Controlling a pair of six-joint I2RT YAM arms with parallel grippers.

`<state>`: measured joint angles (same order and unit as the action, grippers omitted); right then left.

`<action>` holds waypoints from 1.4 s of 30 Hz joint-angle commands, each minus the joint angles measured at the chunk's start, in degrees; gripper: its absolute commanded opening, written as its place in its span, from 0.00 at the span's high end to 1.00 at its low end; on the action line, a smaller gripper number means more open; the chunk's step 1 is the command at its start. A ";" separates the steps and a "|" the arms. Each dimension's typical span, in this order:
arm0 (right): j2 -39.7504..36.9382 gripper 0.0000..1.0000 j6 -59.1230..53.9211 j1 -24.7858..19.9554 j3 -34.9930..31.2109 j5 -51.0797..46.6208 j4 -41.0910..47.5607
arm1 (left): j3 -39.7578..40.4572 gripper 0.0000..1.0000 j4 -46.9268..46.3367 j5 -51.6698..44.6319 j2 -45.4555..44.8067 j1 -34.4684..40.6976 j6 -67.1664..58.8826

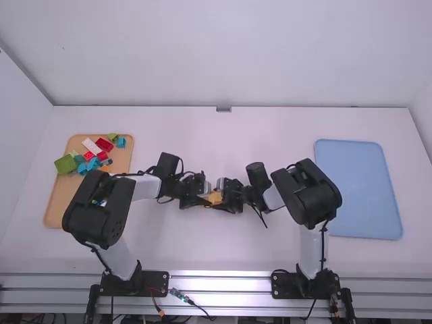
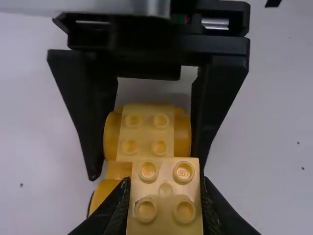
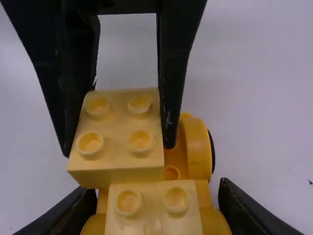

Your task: Assemble lego blocks to make yellow taxi

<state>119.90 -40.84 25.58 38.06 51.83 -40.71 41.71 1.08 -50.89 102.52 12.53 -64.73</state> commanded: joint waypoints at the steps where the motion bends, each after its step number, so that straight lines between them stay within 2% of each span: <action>1: 0.76 0.71 0.33 0.35 -0.15 0.85 0.57 | -0.04 0.98 1.18 -2.14 -0.42 0.26 0.52; 30: 0.76 0.71 -3.10 -0.83 -0.22 3.65 2.01 | -0.11 0.98 0.50 -1.66 1.86 0.57 1.03; 34: 0.76 0.71 -3.08 -0.90 -0.20 3.67 1.40 | -0.11 0.96 0.79 -3.50 1.86 0.59 1.03; 42: 0.76 0.71 -2.49 -0.50 -0.13 3.23 0.61 | -0.15 0.98 0.46 -2.43 1.86 0.59 1.73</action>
<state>119.94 -43.66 24.86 37.95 54.04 -39.66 41.74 2.17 -51.35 103.72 12.60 -63.81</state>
